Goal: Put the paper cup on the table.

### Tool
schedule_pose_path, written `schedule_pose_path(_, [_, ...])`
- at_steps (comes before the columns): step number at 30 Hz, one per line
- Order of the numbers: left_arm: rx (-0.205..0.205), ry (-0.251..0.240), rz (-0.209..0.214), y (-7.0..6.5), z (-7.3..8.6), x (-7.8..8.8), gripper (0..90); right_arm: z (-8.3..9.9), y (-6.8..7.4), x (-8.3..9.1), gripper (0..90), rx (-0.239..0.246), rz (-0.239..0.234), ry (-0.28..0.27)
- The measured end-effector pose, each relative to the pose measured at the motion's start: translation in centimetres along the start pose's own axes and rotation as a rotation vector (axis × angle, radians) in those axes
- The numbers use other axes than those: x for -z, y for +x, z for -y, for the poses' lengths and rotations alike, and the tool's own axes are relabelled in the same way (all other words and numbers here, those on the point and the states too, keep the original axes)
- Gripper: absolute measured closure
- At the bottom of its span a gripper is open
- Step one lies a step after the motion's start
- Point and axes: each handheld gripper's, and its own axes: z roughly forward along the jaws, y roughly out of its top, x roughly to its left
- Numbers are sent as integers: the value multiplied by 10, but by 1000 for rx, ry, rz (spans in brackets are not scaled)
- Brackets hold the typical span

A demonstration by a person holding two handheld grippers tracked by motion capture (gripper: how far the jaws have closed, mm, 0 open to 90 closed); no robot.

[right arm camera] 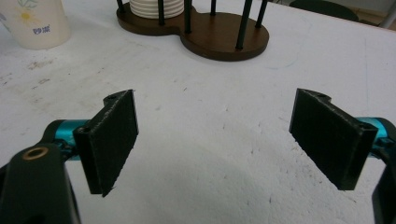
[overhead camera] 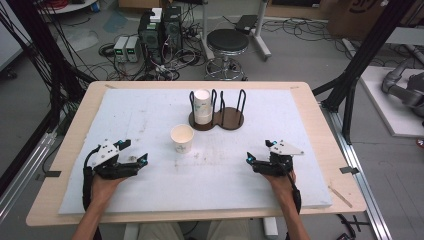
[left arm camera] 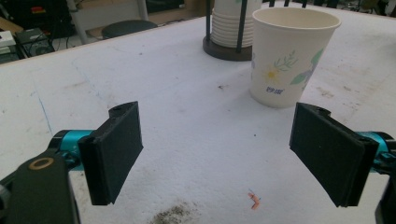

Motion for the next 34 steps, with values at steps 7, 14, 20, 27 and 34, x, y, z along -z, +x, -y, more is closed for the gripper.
schedule_pose_path(7, [22, -28, 2, 2, 2, 3, 174, 0, -1, 0, 159, -3, -3, -4])
schedule_pose_path(14, [23, -26, 2, 3, 2, 2, 176, 1, 0, 2, 159, 5, -19, -16])
schedule_pose_path(20, [9, -25, -1, 1, 2, 2, 177, 2, -2, 3, 159, -4, -26, -29])
schedule_pose_path(27, [10, -24, -1, 1, 2, 2, 177, 2, -1, 3, 159, -5, -29, -26])
schedule_pose_path(34, [-11, -20, -9, -1, 2, 2, 177, 1, -2, 2, 159, -10, -30, -20])
